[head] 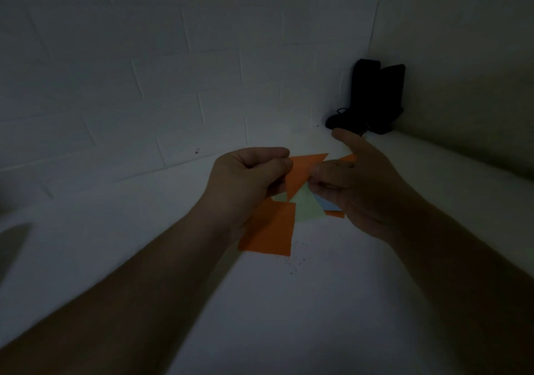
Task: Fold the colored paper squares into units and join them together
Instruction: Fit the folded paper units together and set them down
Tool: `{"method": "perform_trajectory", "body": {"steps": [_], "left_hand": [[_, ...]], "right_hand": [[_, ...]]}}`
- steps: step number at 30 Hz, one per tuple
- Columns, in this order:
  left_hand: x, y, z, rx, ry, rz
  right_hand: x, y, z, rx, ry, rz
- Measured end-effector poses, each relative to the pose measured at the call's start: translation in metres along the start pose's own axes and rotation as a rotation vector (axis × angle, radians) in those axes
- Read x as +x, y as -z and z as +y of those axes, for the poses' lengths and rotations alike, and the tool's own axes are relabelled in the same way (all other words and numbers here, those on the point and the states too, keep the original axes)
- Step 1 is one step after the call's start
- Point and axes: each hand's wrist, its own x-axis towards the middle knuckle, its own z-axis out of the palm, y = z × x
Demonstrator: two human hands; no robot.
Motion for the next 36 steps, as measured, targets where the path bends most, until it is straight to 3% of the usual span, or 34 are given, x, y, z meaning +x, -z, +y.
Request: {"method": "perform_trajectory", "body": {"steps": [16, 36], "left_hand": [[-0.0015, -0.004, -0.0021, -0.013, -0.024, 0.016], [-0.0014, -0.0057, -0.0017, -0.14, 0.057, 0.065]], "right_hand": [[-0.0007, -0.0033, 0.0053, 0.029, -0.074, -0.001], [0.0019, -0.0074, 0.0079, -0.058, -0.017, -0.003]]}}
